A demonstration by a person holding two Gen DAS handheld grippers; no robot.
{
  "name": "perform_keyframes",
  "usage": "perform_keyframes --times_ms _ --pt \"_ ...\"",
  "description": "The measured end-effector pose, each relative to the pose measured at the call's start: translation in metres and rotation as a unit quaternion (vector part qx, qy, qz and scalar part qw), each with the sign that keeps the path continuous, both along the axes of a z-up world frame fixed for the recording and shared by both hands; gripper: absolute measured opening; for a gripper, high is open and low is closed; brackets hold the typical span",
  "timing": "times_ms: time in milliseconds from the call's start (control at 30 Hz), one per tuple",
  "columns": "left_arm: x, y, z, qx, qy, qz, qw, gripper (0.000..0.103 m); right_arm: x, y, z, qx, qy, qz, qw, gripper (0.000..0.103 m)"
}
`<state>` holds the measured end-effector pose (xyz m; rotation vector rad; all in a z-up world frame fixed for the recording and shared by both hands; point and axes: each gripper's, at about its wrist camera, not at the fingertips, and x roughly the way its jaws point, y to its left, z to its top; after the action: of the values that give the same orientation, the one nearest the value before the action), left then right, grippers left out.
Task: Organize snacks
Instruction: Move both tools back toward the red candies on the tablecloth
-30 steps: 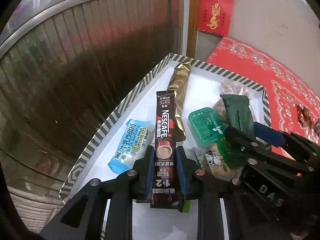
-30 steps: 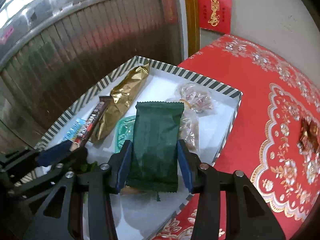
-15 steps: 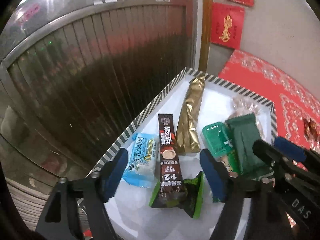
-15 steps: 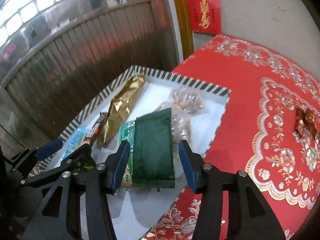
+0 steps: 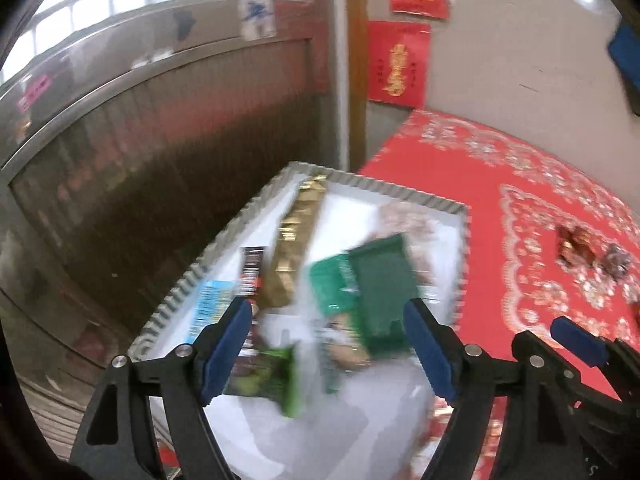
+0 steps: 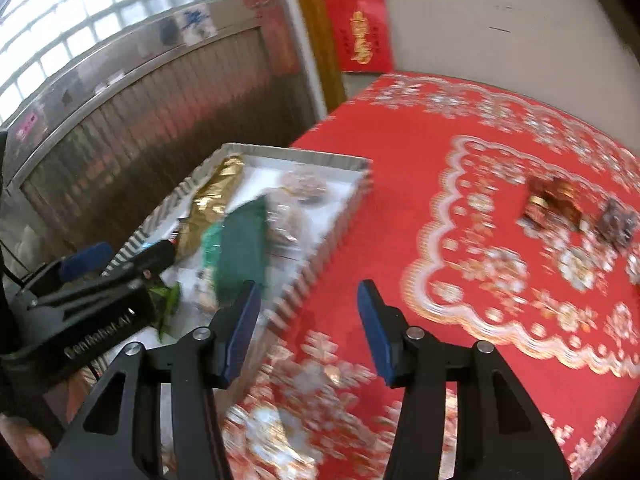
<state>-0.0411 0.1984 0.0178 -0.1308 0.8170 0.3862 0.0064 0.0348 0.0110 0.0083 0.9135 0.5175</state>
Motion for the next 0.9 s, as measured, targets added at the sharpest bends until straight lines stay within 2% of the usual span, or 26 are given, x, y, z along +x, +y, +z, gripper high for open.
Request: perform_keyframes --times_ms 133,267,400,600,767,900 --pt "0.012 -0.039 0.003 -0.003 0.006 -0.041 0.9991 0.08 0.001 -0.045 0.002 -0.002 -0.001 -0.037 0.999 0.05" --pt "0.025 -0.074 0.004 -0.003 0.011 -0.07 0.9975 0.08 0.002 -0.084 0.006 -0.004 -0.002 -0.072 0.997 0.055" --pt "0.037 -0.11 0.003 -0.026 0.018 -0.099 0.9946 0.08 0.002 -0.119 0.008 -0.009 -0.005 -0.096 0.995 0.055" --pt "0.057 -0.164 0.001 -0.005 0.029 -0.137 0.9901 0.08 0.002 -0.166 0.011 -0.018 -0.005 -0.125 0.992 0.055" --pt "0.078 -0.202 -0.007 -0.007 0.038 -0.168 0.9849 0.081 0.003 -0.203 0.014 -0.023 -0.01 -0.146 0.989 0.055" --pt "0.097 -0.222 -0.016 -0.007 0.05 -0.187 0.9811 0.081 0.007 -0.23 0.009 -0.019 0.004 -0.162 0.987 0.055"
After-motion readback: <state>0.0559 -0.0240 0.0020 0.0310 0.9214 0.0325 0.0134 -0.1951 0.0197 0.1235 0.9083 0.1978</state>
